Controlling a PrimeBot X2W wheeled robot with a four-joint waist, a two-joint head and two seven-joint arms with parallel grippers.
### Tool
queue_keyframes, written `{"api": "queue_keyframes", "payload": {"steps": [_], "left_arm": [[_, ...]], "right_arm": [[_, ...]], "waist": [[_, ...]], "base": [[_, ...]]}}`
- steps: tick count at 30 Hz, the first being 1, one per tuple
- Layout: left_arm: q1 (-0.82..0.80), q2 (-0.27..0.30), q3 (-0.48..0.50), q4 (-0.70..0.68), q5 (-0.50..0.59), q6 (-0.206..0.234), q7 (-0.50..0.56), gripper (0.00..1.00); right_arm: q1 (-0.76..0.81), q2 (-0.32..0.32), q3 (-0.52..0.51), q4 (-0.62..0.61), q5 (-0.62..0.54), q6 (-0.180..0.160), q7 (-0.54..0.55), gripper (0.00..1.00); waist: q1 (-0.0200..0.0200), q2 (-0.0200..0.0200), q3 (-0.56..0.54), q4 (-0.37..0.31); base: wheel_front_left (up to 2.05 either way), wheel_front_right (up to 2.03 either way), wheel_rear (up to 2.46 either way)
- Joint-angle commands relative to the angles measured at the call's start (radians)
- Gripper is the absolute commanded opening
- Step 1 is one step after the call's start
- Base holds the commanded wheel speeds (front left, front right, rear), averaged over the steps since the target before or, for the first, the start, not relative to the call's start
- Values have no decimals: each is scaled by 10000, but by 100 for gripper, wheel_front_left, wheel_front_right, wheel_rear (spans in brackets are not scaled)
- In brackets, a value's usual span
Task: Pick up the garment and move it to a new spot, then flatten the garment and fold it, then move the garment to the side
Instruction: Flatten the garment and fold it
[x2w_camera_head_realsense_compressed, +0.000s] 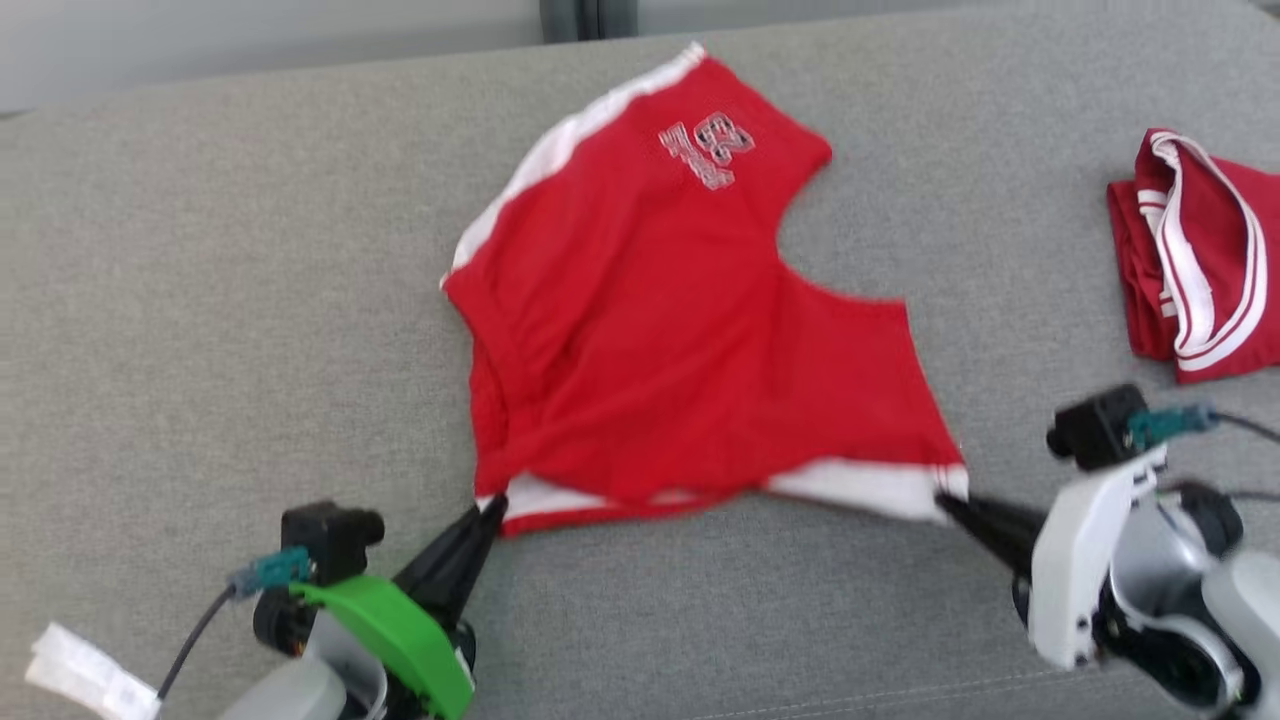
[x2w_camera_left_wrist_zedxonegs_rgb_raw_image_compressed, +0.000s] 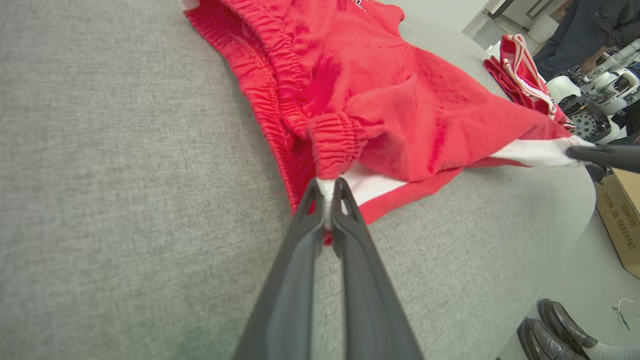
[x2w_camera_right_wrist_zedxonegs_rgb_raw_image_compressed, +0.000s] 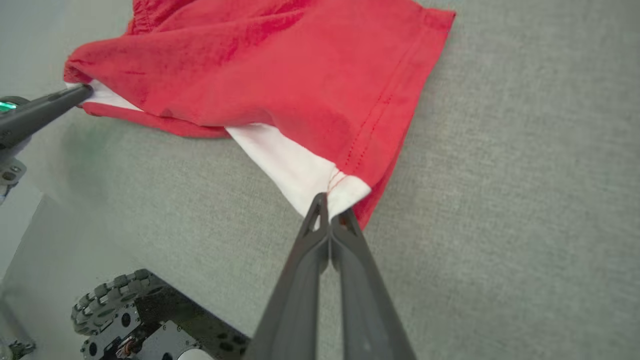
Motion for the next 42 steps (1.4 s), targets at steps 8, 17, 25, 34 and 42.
{"api": "queue_keyframes", "payload": {"steps": [8, 17, 25, 34, 42], "left_arm": [[1568, 1105, -218, -1671, -475, 554, 660, 0], [1788, 1429, -206, -3679, -652, 820, 887, 0], [76, 238, 67, -3097, -540, 817, 1058, 0], [-1534, -1122, 674, -1337, -739, 1007, 753, 0], [-2600, -2121, 1143, 116, -809, 978, 154, 0]], "right_arm": [[3098, 342, -2405, -1684, -509, 0, 2891, 0], [3073, 1516, -3854, -3643, -1806, 2, 3735, 0], [97, 1038, -3125, -1898, -2575, 0, 2689, 0], [-3695, 686, -1247, 981, -2786, 0, 1010, 0], [-6130, 620, 103, 3290, -3013, 0, -595, 0]], "waist": [[1, -1, -598, 63], [1, -1, -377, 346], [1, -1, -31, 746], [1, -1, 925, 1236], [1, -1, 1816, 1729]], "base": [[0, 0, 0], [0, 0, 0], [0, 0, 0], [0, 0, 0], [0, 0, 0]]}}
